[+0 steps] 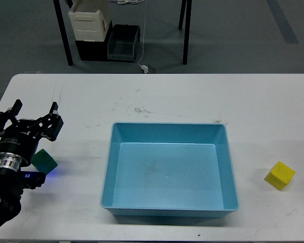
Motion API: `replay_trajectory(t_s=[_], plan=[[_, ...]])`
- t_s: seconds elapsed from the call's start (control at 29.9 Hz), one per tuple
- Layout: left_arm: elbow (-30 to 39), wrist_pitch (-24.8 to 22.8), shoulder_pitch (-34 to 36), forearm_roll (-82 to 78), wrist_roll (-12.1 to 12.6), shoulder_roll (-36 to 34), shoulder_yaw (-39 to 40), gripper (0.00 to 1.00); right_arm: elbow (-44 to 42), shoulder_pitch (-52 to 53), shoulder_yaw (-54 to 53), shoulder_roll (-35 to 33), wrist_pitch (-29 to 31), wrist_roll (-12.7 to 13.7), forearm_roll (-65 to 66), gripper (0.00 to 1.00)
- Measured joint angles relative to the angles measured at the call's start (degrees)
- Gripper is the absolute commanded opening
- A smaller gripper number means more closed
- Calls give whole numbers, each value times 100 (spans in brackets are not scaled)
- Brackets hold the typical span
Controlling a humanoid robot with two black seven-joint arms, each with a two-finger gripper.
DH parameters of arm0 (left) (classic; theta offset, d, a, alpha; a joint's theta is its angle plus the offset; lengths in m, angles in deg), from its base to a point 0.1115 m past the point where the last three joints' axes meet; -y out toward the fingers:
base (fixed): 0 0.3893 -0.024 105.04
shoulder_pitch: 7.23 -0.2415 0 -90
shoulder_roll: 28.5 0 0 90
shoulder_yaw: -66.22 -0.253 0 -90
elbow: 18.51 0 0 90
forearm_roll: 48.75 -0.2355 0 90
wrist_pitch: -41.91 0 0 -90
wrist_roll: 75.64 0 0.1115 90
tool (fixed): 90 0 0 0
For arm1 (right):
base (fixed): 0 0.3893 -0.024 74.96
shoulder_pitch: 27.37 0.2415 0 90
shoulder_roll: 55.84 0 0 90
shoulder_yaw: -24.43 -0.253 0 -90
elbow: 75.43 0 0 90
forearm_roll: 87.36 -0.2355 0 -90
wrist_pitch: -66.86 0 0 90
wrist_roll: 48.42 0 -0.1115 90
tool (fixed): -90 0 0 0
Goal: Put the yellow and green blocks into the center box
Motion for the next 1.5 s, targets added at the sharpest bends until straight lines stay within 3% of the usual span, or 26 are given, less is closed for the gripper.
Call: replay_trajectory(t_s=[0.1,0.33,0.4,0.73,1.1,1.5], plan=[[-8,0,0,0,1,0,1,100,5,321,532,-973,388,-475,759,99],[-48,-3,-8,0,0,0,1,100,-244,1145,1709,-2601,633,-2584,2463,99],[-51,-4,-8,0,1,0,1,100,-289,1478,2141,-2840,640,-2811,2718,99],[-53,-4,-9,0,1,2,1,100,-219,2412,4050,-4017,644,-2905,4315,100],[-131,3,-8,0,1,143,-13,100,-224,2453,5227,-4043,687,-2906,5845,99],[-140,46,0,-7,1,201,-39,100,-249,2610,5492,-3586,1038,-2904,6330,100]])
